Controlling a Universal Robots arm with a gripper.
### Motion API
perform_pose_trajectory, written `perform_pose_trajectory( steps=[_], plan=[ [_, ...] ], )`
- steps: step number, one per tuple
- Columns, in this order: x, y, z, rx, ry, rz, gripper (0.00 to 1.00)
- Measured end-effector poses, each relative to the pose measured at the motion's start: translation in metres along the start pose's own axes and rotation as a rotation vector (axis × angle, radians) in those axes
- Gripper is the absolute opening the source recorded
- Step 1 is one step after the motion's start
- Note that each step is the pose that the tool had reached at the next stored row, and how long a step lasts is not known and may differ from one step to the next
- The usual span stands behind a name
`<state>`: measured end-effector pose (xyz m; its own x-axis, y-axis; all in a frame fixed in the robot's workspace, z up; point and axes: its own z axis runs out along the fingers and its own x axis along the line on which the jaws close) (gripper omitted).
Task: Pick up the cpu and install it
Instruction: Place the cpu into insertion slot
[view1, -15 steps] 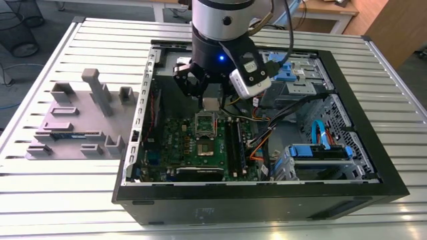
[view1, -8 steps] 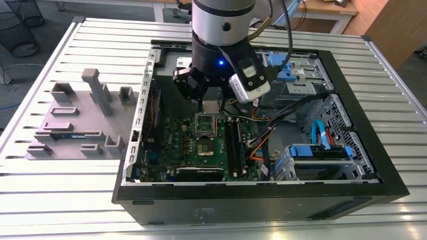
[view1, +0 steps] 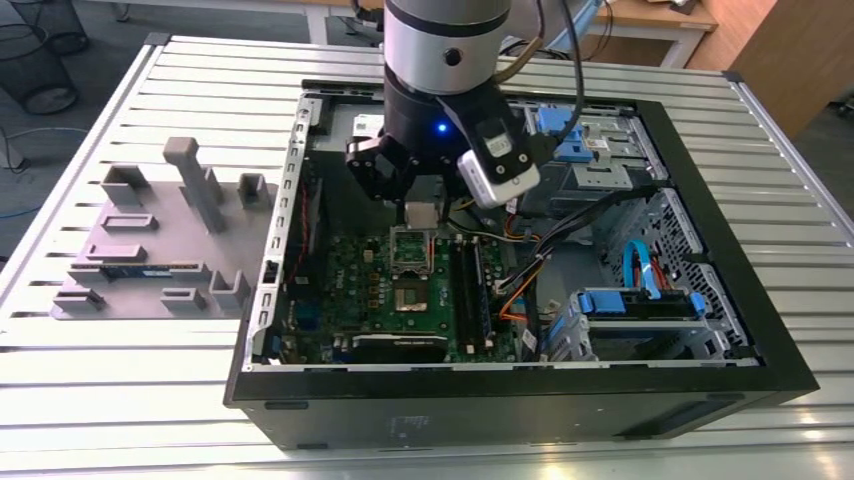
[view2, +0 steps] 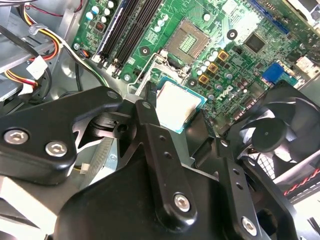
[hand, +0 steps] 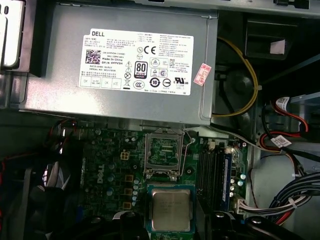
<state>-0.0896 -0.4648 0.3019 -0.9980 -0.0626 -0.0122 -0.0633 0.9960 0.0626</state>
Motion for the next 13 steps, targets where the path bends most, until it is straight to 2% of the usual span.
perform_pose_trajectory(
  steps=[13],
  plan=[
    [0.0001, -0.0003, 0.0044, 0.0, 0.0, 0.0, 0.47]
  ],
)
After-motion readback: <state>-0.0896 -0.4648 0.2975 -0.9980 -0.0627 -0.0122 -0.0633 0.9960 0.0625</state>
